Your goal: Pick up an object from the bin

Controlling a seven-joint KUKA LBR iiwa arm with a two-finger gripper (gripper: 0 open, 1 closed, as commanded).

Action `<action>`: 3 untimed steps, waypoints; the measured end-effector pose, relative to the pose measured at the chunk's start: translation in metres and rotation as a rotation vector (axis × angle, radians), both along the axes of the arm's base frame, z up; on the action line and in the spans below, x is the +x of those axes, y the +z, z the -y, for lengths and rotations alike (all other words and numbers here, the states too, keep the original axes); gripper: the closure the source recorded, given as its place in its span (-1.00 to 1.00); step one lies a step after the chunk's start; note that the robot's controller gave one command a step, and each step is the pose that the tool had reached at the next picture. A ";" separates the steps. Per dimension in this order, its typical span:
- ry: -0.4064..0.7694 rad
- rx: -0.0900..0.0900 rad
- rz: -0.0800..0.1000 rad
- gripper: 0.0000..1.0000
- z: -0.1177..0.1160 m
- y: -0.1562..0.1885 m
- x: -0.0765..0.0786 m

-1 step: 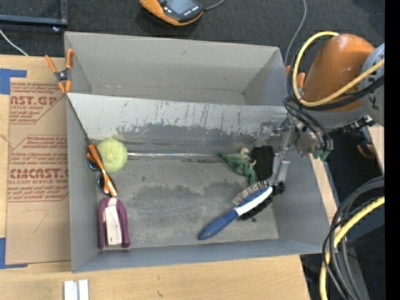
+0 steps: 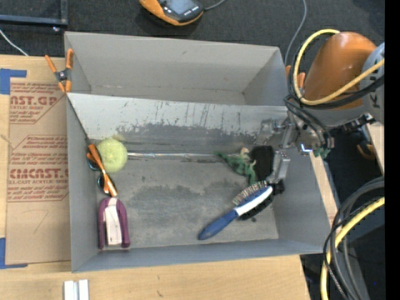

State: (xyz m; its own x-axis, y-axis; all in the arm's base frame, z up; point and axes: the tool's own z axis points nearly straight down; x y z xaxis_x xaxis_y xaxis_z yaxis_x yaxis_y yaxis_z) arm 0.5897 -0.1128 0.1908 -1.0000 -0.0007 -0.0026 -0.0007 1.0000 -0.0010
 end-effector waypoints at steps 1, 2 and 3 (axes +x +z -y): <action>0.243 0.001 -0.003 -1.00 -0.009 -0.079 -0.047; 0.302 0.000 0.000 -1.00 -0.011 -0.049 -0.068; 0.204 0.003 -0.003 -1.00 0.008 -0.078 -0.072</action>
Offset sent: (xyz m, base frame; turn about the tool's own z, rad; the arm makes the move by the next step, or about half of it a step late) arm -0.0695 0.0098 -0.0452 -0.3045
